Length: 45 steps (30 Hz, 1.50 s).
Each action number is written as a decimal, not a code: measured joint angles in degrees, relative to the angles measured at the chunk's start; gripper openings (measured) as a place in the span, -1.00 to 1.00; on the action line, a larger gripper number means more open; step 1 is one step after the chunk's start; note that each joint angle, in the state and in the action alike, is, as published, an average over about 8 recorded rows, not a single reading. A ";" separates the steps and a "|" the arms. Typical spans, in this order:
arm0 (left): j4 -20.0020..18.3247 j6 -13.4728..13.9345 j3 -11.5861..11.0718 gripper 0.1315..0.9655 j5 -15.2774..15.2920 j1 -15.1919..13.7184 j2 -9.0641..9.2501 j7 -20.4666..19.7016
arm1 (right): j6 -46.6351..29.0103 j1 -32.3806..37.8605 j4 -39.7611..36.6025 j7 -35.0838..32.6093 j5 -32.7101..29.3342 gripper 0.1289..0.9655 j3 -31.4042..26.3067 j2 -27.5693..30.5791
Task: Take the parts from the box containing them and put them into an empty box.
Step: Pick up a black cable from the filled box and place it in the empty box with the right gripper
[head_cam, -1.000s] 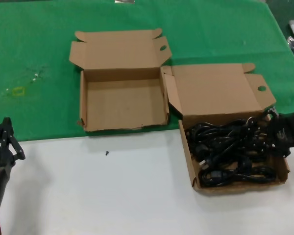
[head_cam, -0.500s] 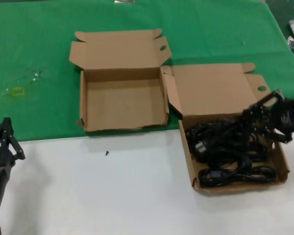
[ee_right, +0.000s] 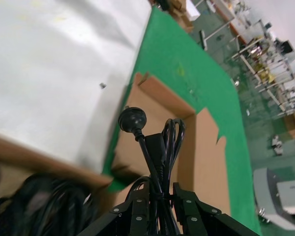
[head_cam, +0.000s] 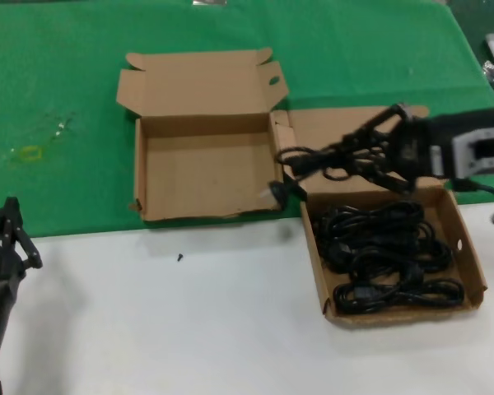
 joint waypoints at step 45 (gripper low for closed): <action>0.00 0.00 0.00 -0.97 0.00 0.00 0.00 0.00 | 15.62 17.45 -45.71 -25.57 -4.11 -0.75 -6.91 -36.67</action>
